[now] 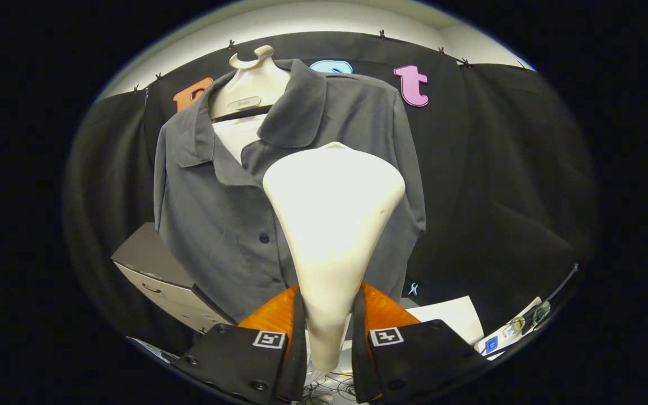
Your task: Iron the clothes twice with a garment steamer, once on the left side and once on the right side.
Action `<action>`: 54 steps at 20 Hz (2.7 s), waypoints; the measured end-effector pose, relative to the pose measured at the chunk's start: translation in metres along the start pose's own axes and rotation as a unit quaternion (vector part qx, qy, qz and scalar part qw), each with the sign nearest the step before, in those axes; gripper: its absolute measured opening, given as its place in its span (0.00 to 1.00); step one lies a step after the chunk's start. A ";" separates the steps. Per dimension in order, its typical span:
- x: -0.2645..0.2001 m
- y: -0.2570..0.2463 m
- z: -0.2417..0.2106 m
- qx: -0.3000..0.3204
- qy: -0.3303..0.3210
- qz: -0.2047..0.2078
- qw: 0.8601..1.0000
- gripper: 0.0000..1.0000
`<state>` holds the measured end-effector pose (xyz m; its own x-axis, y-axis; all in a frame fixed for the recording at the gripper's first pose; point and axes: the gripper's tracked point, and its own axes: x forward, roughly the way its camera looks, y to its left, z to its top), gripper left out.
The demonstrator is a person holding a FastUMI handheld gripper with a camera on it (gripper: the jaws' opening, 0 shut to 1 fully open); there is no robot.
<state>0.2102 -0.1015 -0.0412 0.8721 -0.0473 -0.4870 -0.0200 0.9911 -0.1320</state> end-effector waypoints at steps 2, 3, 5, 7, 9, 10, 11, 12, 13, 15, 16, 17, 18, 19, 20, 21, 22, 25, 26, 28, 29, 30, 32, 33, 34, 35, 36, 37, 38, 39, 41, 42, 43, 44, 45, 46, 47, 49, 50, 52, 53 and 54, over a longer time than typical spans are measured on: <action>0.009 -0.005 0.004 -0.001 -0.002 0.002 1.000 0.41; 0.014 -0.008 0.004 -0.003 0.000 0.003 1.000 0.40; 0.026 -0.013 0.006 -0.002 0.003 0.003 1.000 0.41; 0.038 -0.020 0.008 0.001 0.001 -0.003 1.000 0.41; 0.049 -0.024 0.006 0.005 0.002 -0.006 1.000 0.41; 0.054 -0.025 0.004 0.007 0.005 -0.003 1.000 0.41; 0.057 -0.026 0.001 0.011 0.007 0.001 1.000 0.41; 0.061 -0.026 -0.004 0.015 0.010 0.003 1.000 0.41; 0.063 -0.026 -0.007 0.017 0.013 0.008 1.000 0.41; 0.068 -0.024 -0.016 0.020 0.019 0.014 1.000 0.41; 0.070 -0.024 -0.020 0.021 0.020 0.015 0.999 0.41; 0.072 -0.024 -0.024 0.019 0.024 0.016 0.999 0.41; 0.073 -0.026 -0.028 0.018 0.026 0.016 0.999 0.41; 0.075 -0.026 -0.032 0.017 0.030 0.018 0.999 0.41; 0.077 -0.025 -0.037 0.018 0.034 0.020 0.999 0.41; 0.078 -0.025 -0.042 0.019 0.037 0.021 0.999 0.41; 0.080 -0.026 -0.047 0.020 0.042 0.020 0.999 0.41; 0.081 -0.028 -0.065 0.023 0.057 0.020 0.998 0.41; 0.082 -0.029 -0.070 0.025 0.062 0.022 0.998 0.41; 0.087 -0.031 -0.084 0.025 0.073 0.022 0.997 0.41; 0.089 -0.033 -0.090 0.025 0.079 0.022 0.996 0.41; 0.091 -0.033 -0.097 0.025 0.085 0.023 0.996 0.41; 0.094 -0.035 -0.111 0.026 0.098 0.022 0.995 0.41; 0.097 -0.036 -0.121 0.027 0.104 0.022 0.994 0.41; 0.100 -0.037 -0.131 0.026 0.111 0.023 0.993 0.41; 0.104 -0.038 -0.140 0.026 0.117 0.025 0.993 0.41; 0.107 -0.038 -0.148 0.026 0.122 0.027 0.992 0.41; 0.110 -0.037 -0.157 0.028 0.128 0.028 0.991 0.41; 0.113 -0.038 -0.165 0.029 0.134 0.029 0.990 0.41; 0.115 -0.038 -0.173 0.030 0.140 0.031 0.989 0.41; 0.119 -0.038 -0.186 0.032 0.151 0.034 0.987 0.41; 0.122 -0.039 -0.194 0.034 0.155 0.034 0.987 0.41; 0.124 -0.041 -0.203 0.034 0.160 0.034 0.986 0.41; 0.126 -0.041 -0.208 0.034 0.164 0.033 0.985 0.41; 0.126 -0.042 -0.216 0.033 0.169 0.033 0.984 0.41; 0.127 -0.043 -0.223 0.033 0.174 0.034 0.984 0.41; 0.129 -0.044 -0.232 0.034 0.180 0.035 0.983 0.41; 0.132 -0.047 -0.248 0.037 0.189 0.036 0.981 0.41; 0.134 -0.048 -0.255 0.038 0.194 0.036 0.980 0.41; 0.136 -0.052 -0.272 0.039 0.204 0.036 0.977 0.41; 0.136 -0.054 -0.277 0.040 0.209 0.035 0.976 0.41; 0.136 -0.055 -0.283 0.041 0.214 0.035 0.975 0.41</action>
<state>0.1914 -0.1977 -0.3445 0.5862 -0.0095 -0.8101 -0.0176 0.9995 -0.0244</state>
